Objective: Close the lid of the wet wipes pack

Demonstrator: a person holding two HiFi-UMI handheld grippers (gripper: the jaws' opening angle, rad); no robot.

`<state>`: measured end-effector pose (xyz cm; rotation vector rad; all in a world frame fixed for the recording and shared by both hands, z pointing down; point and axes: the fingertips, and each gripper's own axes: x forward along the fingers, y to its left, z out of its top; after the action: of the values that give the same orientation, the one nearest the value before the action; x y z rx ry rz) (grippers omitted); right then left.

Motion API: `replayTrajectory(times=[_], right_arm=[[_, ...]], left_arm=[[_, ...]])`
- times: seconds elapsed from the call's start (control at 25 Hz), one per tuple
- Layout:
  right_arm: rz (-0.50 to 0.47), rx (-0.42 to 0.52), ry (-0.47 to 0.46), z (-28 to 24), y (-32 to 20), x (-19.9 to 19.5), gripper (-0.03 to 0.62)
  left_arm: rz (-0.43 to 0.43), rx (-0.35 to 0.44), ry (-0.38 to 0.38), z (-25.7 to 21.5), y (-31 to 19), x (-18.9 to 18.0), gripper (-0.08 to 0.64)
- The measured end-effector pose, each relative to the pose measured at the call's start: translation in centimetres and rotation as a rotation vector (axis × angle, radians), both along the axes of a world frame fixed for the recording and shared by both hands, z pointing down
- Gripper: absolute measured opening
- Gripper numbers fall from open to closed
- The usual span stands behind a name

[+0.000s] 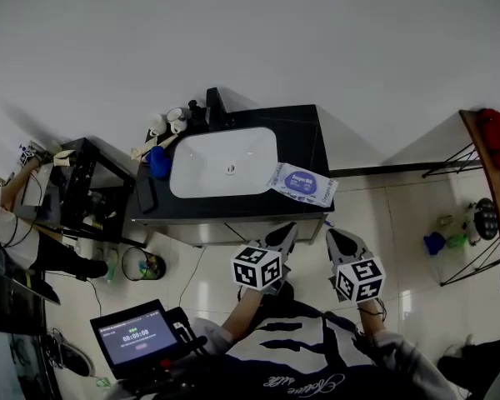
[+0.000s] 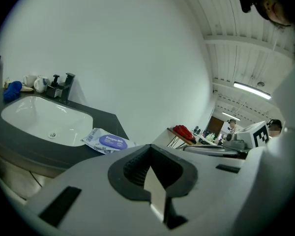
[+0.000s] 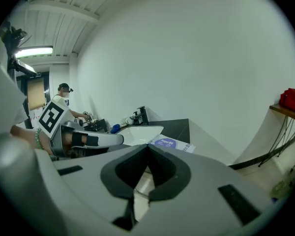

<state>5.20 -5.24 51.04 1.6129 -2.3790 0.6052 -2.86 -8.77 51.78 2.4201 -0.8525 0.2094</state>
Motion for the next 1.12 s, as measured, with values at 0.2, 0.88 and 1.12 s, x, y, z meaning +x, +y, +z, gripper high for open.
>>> replayTrajectory(times=[0.2, 0.88, 1.12], right_arm=[[-0.059, 0.018, -0.012, -0.3, 4.8, 2.2, -0.002], [-0.150, 0.038, -0.156, -1.2, 16.4, 2.8, -0.009], [-0.116, 0.060, -0.163, -1.5, 17.8, 3.1, -0.009]], left_arm=[[-0.052, -0.012, 0.018, 0.5, 5.9, 2.7, 0.002], [-0.136, 0.009, -0.031, 0.1, 20.2, 3.9, 0.001], [-0.133, 0.019, -0.014, -0.1, 20.6, 3.7, 0.001]])
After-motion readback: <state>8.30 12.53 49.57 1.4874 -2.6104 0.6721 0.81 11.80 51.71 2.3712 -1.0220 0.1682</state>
